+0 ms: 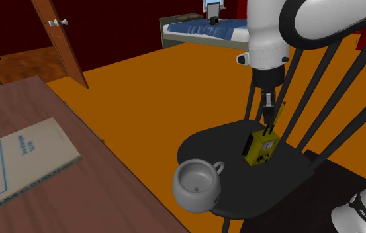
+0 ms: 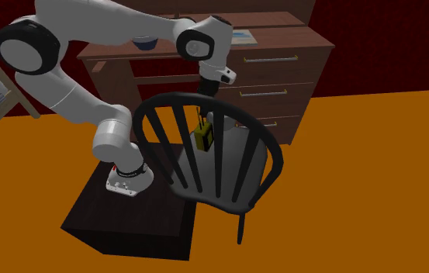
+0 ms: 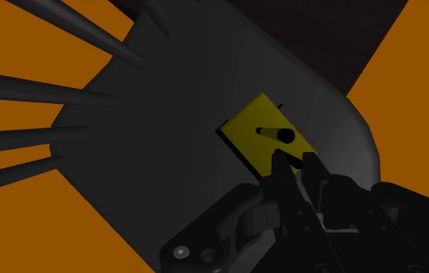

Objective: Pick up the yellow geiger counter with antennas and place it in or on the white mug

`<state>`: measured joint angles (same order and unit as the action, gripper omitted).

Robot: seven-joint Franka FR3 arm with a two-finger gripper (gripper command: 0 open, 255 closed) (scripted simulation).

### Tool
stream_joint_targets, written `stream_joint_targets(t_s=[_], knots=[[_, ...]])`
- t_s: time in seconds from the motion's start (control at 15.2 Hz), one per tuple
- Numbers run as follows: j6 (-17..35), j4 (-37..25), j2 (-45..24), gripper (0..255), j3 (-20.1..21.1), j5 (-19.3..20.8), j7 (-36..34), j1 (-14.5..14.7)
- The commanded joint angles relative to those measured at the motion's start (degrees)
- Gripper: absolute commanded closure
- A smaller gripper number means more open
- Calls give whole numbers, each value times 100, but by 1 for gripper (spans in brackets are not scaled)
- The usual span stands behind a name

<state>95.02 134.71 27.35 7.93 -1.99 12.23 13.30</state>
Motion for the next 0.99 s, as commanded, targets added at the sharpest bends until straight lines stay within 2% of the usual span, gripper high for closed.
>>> stream_joint_targets(t_s=[0.0,0.92], knots=[[-184,-162,24,255,-9,5,5,-3],[-1256,-1273,-16,255,-49,38,20,-24]])
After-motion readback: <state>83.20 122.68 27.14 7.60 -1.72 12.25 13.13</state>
